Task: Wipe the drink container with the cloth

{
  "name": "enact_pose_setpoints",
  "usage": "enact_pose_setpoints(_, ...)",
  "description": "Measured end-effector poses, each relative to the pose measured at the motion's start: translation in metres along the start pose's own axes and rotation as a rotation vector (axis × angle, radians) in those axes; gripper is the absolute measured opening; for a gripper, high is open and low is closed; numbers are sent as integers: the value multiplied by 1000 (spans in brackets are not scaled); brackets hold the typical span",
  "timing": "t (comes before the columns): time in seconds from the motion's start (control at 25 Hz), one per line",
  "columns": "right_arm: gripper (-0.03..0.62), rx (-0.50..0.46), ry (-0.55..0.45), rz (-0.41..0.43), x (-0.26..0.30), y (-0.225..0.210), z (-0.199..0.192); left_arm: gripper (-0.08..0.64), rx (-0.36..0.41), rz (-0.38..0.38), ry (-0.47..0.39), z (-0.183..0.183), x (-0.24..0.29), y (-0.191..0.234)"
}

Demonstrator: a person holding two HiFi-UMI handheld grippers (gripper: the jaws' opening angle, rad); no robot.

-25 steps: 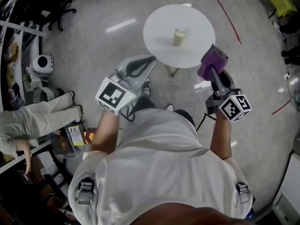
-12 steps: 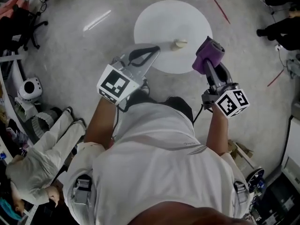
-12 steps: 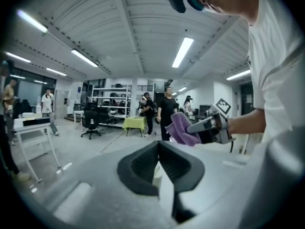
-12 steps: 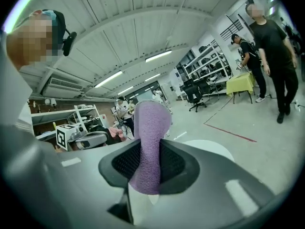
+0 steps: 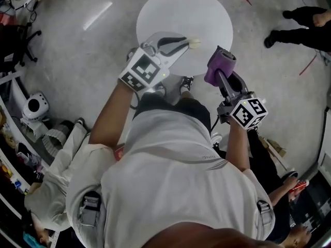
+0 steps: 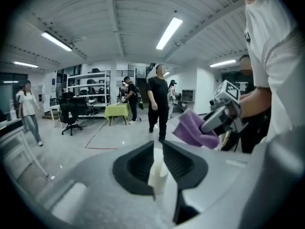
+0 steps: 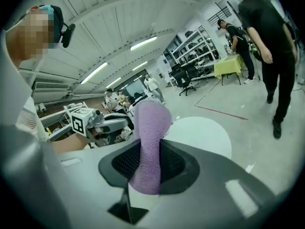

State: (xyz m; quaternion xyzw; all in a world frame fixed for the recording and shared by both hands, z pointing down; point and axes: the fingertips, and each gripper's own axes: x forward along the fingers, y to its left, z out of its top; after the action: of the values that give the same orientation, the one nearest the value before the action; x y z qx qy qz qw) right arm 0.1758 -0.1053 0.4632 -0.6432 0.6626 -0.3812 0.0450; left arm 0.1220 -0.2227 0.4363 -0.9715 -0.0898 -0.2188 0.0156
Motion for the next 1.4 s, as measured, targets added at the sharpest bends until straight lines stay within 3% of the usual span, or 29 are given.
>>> enact_pose_setpoints(0.4,103,76,282,160,42,-29,-86,110,72,-82,218,-50,84,-6)
enact_pose_setpoints(0.6,103,109,359,218,74,-28,-119,112,111,-107,293,-73,99,-1)
enact_pose_setpoints(0.72,103,132,357,267,96,-17,-123,63,110,-112,304,-75,99,0)
enact_pose_setpoints(1.04,103,252,333,418,160,7,-122,60,75,-142,324,-78,98,-3)
enact_pose_setpoints(1.4,103,356,160,392,185,-5,-98,60,62,-152,324,-77,94,-2)
